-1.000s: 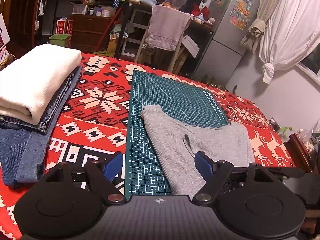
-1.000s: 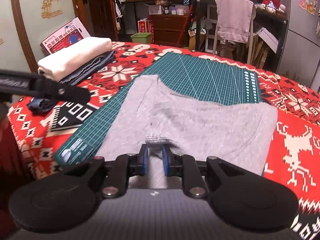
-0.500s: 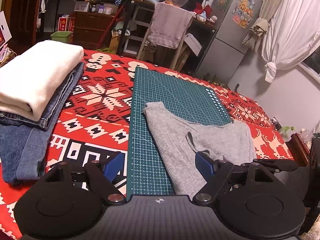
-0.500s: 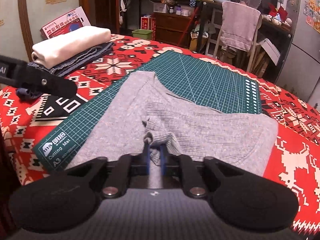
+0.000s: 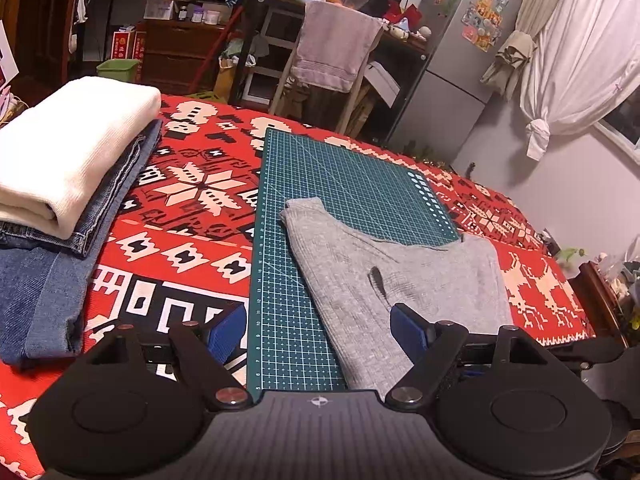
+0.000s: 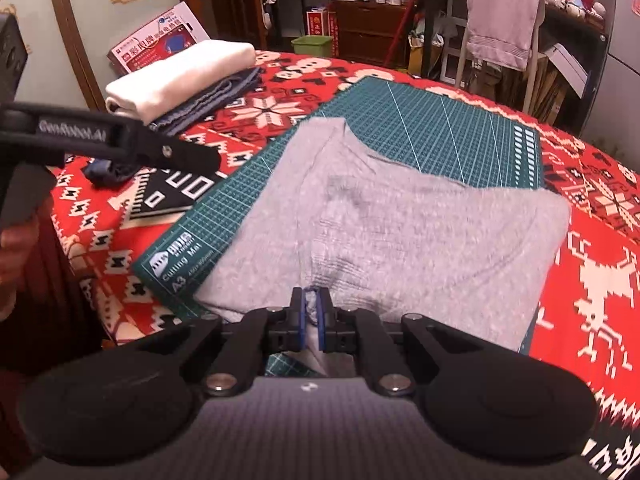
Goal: Fold clothes
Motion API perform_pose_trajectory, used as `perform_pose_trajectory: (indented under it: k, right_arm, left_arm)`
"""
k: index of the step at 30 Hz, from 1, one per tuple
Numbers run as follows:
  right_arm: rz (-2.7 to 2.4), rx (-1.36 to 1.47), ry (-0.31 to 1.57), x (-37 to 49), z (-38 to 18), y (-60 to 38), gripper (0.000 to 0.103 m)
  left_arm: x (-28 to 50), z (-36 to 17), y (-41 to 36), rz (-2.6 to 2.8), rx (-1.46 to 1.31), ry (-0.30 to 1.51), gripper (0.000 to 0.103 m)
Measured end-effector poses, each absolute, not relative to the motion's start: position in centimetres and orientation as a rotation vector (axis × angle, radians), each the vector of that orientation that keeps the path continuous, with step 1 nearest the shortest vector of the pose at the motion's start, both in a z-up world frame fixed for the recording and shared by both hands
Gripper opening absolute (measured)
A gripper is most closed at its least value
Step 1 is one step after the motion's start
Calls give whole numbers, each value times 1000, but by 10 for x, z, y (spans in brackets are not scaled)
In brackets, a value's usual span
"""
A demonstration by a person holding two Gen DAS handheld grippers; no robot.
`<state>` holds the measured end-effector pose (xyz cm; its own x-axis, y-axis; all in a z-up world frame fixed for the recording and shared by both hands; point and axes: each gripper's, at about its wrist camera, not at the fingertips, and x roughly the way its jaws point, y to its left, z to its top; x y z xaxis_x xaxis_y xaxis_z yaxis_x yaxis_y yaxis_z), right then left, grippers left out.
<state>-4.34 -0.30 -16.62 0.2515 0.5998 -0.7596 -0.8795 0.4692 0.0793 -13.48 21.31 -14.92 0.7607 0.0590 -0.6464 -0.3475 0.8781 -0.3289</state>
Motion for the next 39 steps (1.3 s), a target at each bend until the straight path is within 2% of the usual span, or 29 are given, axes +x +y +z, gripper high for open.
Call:
perform_pose_trajectory:
  k: [5, 9, 11, 16, 19, 20, 21, 22, 27, 32, 35, 39]
  right_arm:
    - [1037, -371, 803, -43, -164, -4, 6]
    - [1022, -360, 789, -47, -162, -8, 7]
    - [1015, -368, 785, -51, -164, -11, 7]
    - [1003, -365, 791, -58, -168, -18, 7]
    - [997, -340, 800, -55, -168, -22, 7]
    - [999, -332, 805, -54, -167, -22, 7]
    - [1005, -326, 810, -53, -167, -21, 6]
    - [1010, -316, 815, -52, -166, -20, 2]
    - [1043, -255, 830, -50, -163, -14, 1]
    - [1047, -246, 868, -46, -174, -9, 2]
    - [1046, -198, 875, -42, -170, -19, 11]
    - [1020, -110, 877, -32, -157, -40, 11]
  left_arm:
    - [-117, -150, 210, 107, -443, 619, 74]
    - [-82, -159, 203, 33, -375, 643, 54]
    - [-67, -164, 199, 0, -364, 674, 49]
    - [-39, -179, 203, -16, -386, 732, 49]
    - [-32, -185, 205, -23, -394, 749, 29]
    - [-31, -186, 206, -26, -403, 753, 9]
    - [-29, -187, 207, -29, -413, 757, 4]
    - [-31, -186, 208, -25, -416, 745, 4]
    - [-40, -171, 213, 13, -398, 671, 3]
    - [-31, -184, 219, 62, -390, 743, 3]
    - [-32, -187, 220, 64, -413, 740, 4]
    - [-33, -187, 223, 66, -451, 741, 6]
